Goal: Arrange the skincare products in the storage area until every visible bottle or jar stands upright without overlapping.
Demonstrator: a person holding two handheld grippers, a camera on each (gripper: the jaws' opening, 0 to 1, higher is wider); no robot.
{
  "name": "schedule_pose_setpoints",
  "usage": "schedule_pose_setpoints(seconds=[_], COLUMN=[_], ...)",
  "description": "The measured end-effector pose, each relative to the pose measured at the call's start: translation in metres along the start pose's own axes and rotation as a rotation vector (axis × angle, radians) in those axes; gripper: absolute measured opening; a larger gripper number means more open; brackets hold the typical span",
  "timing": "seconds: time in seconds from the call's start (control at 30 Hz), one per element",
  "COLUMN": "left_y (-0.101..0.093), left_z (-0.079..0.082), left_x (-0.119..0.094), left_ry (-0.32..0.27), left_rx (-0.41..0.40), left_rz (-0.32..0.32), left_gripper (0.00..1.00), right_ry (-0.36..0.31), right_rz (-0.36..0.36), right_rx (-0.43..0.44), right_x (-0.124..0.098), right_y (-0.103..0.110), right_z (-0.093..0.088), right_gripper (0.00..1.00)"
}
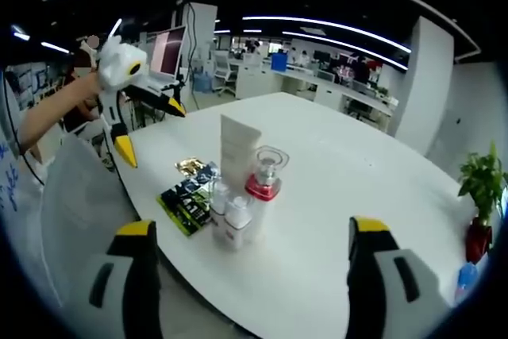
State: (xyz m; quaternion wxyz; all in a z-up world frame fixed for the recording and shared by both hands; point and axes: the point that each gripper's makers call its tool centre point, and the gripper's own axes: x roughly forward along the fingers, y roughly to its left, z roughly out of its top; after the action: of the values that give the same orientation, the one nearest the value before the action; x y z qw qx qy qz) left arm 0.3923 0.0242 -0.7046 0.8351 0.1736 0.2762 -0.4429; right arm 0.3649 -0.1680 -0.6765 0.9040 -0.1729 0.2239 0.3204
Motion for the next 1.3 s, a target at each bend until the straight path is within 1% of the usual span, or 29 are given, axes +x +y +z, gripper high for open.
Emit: schedule_pose_setpoints(seconds=[0.1,0.13,0.17,0.23,0.3,0.43,0.47,0.53,0.6,0.67,0.77,0.83,0.9,0.97,1.07,1.1,1.13,1.17,1.2,1.3], left_y=[-0.002,-0.001,-0.001,-0.003,-0.005,-0.008,-0.008,-0.004,-0.006,-0.005,-0.002,0.001,0.003,0.005,0.006,0.007,0.007,0.006,0.005,0.01], left_z=[0.003,0.005,0.009,0.007,0.006,0.005,0.005,0.004,0.006,0.01,0.009,0.007,0.008,0.011,0.014,0.017,0.018,0.019,0.018,0.016], left_x=[-0.002,-0.002,-0.003,-0.005,-0.006,-0.009,-0.01,-0.011,-0.011,-0.011,-0.012,-0.011,-0.012,-0.014,-0.014,-0.015,-0.015,-0.015,-0.015,-0.015], left_ry=[-0.015,-0.034,-0.066,-0.069,-0.06,-0.063,-0.065,-0.051,-0.067,-0.102,-0.106,-0.097,-0.101,-0.115,-0.111,-0.123,-0.129,-0.136,-0.13,-0.105], left_rx=[-0.01,-0.02,-0.051,-0.069,-0.068,-0.063,-0.054,0.004,-0.018,-0.03,-0.031,-0.024,-0.034,-0.037,-0.049,-0.057,-0.058,-0.071,-0.086,-0.08], left_rz=[0.016,0.025,0.028,0.015,0.021,0.027,0.037,0.076,0.074,0.082,0.1,0.114,0.128,0.138,0.151,0.163,0.163,0.156,0.154,0.174], left_gripper=[0.97,0.97,0.97,0.97,0.97,0.97,0.97,0.97,0.97,0.97,0.97,0.97,0.97,0.97,0.97,0.97,0.97,0.97,0.97,0.97], right_ry=[-0.003,0.001,0.005,-0.001,0.005,0.013,0.014,0.018,0.02,0.026,0.04,0.047,0.052,0.048,0.046,0.048,0.062,0.062,0.06,0.065], right_rz=[0.009,0.014,0.021,0.019,0.023,0.025,0.023,0.024,0.028,0.027,0.023,0.024,0.028,0.026,0.03,0.032,0.038,0.036,0.034,0.04], right_rx=[0.011,0.016,0.022,0.023,0.024,0.025,0.026,0.026,0.027,0.02,0.011,0.009,0.012,0.01,0.004,0.003,0.0,-0.005,-0.009,-0.009], right_x=[-0.002,-0.003,-0.004,-0.005,-0.007,-0.008,-0.008,-0.008,-0.007,-0.005,-0.002,0.002,0.006,0.009,0.015,0.016,0.019,0.02,0.023,0.03], right_y=[0.0,0.001,0.002,0.003,0.004,0.003,0.003,0.002,0.0,-0.003,-0.012,-0.019,-0.026,-0.034,-0.047,-0.048,-0.053,-0.056,-0.062,-0.072], right_z=[-0.001,-0.001,-0.002,-0.001,-0.001,-0.003,-0.004,-0.005,-0.006,-0.009,-0.013,-0.016,-0.018,-0.018,-0.018,-0.018,-0.02,-0.02,-0.019,-0.019], right_gripper=[1.0,1.0,1.0,1.0,1.0,1.0,1.0,1.0,1.0,1.0,1.0,1.0,1.0,1.0,1.0,1.0,0.99,0.97,0.96,0.94])
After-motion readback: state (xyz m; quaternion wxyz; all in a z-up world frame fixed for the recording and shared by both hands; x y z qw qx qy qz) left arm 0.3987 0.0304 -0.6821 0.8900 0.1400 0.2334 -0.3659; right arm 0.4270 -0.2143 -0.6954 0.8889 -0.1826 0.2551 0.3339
